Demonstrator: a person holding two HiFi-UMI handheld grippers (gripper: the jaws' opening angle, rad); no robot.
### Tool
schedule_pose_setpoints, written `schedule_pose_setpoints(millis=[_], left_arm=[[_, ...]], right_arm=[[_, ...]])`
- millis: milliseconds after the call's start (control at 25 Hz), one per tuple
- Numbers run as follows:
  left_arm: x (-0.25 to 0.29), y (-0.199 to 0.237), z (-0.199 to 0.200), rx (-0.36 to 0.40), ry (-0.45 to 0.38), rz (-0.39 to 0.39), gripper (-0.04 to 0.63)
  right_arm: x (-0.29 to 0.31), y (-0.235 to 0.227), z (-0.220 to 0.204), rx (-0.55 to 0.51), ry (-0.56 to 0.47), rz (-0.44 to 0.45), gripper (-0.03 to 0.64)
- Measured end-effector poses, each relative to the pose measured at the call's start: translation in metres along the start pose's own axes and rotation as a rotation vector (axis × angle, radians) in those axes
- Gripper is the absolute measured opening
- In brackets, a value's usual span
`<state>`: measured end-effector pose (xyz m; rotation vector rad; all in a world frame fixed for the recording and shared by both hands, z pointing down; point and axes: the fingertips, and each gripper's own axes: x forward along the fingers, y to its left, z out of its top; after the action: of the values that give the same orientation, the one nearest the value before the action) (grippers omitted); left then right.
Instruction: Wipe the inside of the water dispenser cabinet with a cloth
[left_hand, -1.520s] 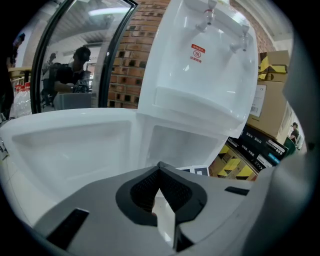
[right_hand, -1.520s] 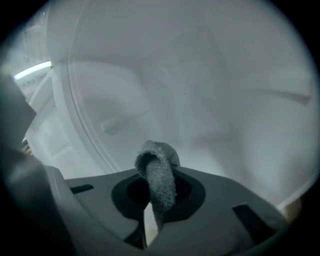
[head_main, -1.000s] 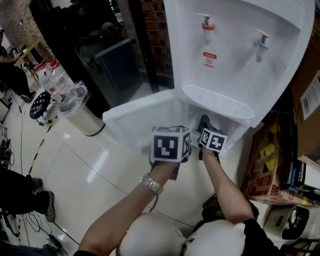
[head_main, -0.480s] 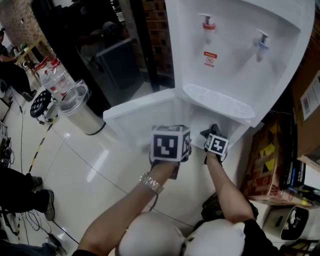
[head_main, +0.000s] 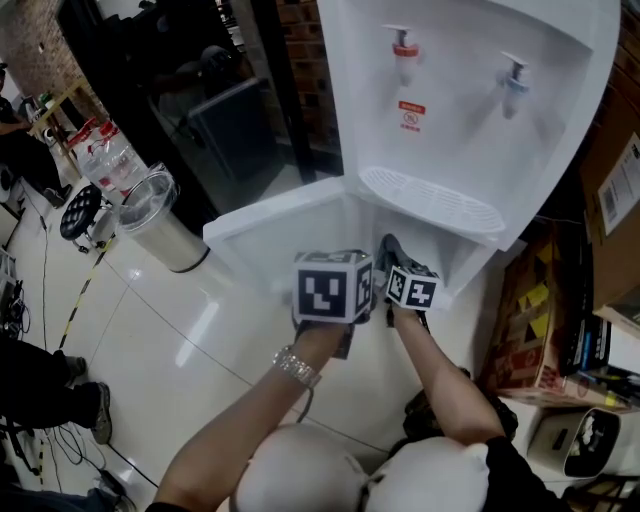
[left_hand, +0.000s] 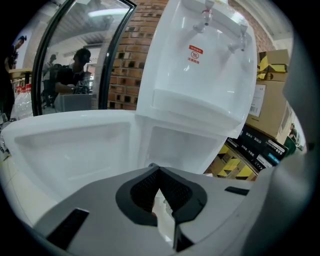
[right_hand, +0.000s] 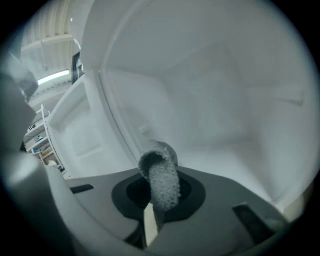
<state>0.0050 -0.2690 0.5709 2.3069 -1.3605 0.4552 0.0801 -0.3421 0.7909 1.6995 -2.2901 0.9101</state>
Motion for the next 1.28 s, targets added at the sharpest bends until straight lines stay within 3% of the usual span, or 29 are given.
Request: schedule_pose_setpoints(millis=[80,200,320,440,600,800,880,960,1160,1280], left_arm=[[-0.002,0.001,0.001,0.001,-0.002,0.0,0.002],[-0.002,0.001,0.002,-0.005,-0.006,0.002,0.003],[-0.002,-0.003,0.004,-0.003,-0.01,-0.004,0.002],[0.0,-0.006,0.005,-0.001,-0.012,-0.009,0.002],[-0.001,-0.008,0.005,0.002,-0.012,-0.013,0.002],[-0.003,-0.004,0.004,-0.003,-0.013,-0.008,0.002],[-0.004,-0.003,0.004,-0.007,-0.011,-0.007,0.003],[-0.005,-0.002,0.003,-0.011,-0.01,-0.008,0.003],[-0.005,0.0,0.005,-0.012,-0.016,-0.008,0.002],[-0.002,-0.004,0.003,-0.009,-0.009,-0.014,0.003]], right_arm=[[0.004,-0.003,-0.016,0.027,0.069,0.004,0.02],[-0.009,-0.044,-0.029,0.049,0.117,-0.151,0.02],[-0.037,-0.092,-0.023,0.069,0.076,-0.368,0.02],[-0.059,-0.107,-0.005,0.047,0.0,-0.469,0.02],[-0.055,-0.093,0.001,0.045,-0.018,-0.427,0.02],[-0.009,-0.029,0.004,-0.016,-0.019,-0.1,0.02],[0.004,-0.017,-0.001,-0.064,0.004,-0.043,0.02],[0.01,-0.029,-0.006,-0.075,0.026,-0.075,0.02],[-0.016,-0.1,0.003,-0.06,0.021,-0.36,0.02],[-0.032,-0.113,0.002,-0.082,0.019,-0.453,0.02]])
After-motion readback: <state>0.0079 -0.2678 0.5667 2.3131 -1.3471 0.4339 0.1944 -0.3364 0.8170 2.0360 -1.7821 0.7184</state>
